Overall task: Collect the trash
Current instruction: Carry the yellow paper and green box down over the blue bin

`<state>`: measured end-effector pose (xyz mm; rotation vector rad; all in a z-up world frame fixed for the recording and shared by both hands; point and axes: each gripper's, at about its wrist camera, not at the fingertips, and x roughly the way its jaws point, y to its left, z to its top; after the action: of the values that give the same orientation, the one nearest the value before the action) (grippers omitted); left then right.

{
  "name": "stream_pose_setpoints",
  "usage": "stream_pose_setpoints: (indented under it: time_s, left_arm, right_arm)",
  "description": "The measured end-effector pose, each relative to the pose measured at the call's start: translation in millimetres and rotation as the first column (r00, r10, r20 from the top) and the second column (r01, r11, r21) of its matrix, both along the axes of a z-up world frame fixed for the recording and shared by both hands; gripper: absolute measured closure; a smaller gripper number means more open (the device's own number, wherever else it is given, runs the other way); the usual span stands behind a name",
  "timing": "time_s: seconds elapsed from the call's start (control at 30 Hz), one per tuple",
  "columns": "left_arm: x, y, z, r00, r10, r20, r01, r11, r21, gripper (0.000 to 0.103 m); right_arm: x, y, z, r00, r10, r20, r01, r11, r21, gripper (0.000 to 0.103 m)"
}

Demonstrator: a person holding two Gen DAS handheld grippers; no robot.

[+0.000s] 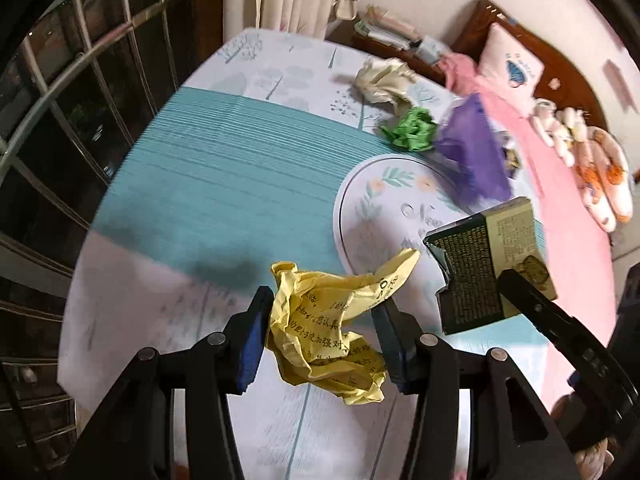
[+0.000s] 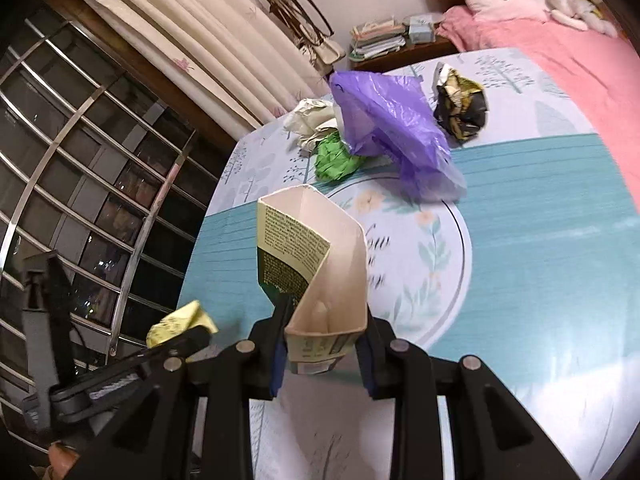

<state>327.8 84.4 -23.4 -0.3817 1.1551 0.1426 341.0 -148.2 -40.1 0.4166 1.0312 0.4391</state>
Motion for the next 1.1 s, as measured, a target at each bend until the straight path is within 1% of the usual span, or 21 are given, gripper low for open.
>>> stream_pose_setpoints:
  time_s: [0.03,0.07,0.2,0.3,0.4,0.47,0.53,0.73,0.97,1.1]
  left_arm:
    - [-17.4,2.7,8.4,1.000,-0.020,0.016,0.020,1.000,-0.005,0.054]
    - [-26.8,3.5,12.7,0.999,-0.030,0.023,0.031,1.000,-0.005,0.054]
    - [-88.4,15.0,34.8,0.992,-0.113,0.061,0.113,0.994,0.008,0.054]
    - [-127.5,24.1,45.5,0.984,-0.157,0.087,0.157,0.988,0.014,0.054]
    - [-158.8,30.9,52.1,0.976,-0.190,0.108,0.189,0.982,0.014,0.054]
    - [-179.6,35.8,54.3,0.970,-0.213,0.118,0.214,0.977,0.005,0.054]
    - [-199.0,39.4,54.0,0.964,-0.237,0.121,0.239,0.971,-0.003,0.054]
    - [-243.3,39.3,45.8,0.947,-0.305,0.100,0.308,0.951,-0.022,0.054]
    - [-268.0,23.4,26.0,0.935,-0.349,0.058,0.352,0.934,-0.054,0.054]
    - [-274.0,9.9,10.0,0.928,-0.371,0.029,0.372,0.925,-0.071,0.054]
  right_arm:
    - [-15.1,0.7,5.5,1.000,-0.018,0.006,0.018,1.000,-0.005,0.074]
    - [-28.4,1.5,10.5,0.999,-0.032,0.011,0.032,0.999,-0.008,0.074]
    - [-88.0,6.0,28.6,0.996,-0.083,0.041,0.084,0.996,-0.017,0.074]
    - [-131.8,12.5,38.4,0.993,-0.108,0.056,0.110,0.994,-0.028,0.074]
    - [-174.6,24.8,46.6,0.991,-0.112,0.070,0.117,0.991,-0.062,0.074]
    - [-196.2,29.9,51.0,0.990,-0.112,0.080,0.118,0.990,-0.083,0.074]
    - [-220.8,34.9,55.3,0.990,-0.111,0.088,0.121,0.987,-0.109,0.074]
    - [-267.7,37.1,59.2,0.990,-0.116,0.077,0.127,0.979,-0.160,0.074]
    - [-299.9,28.4,47.8,0.992,-0.125,0.017,0.126,0.969,-0.212,0.074]
    - [-310.7,21.8,31.2,0.991,-0.131,-0.030,0.120,0.964,-0.236,0.074]
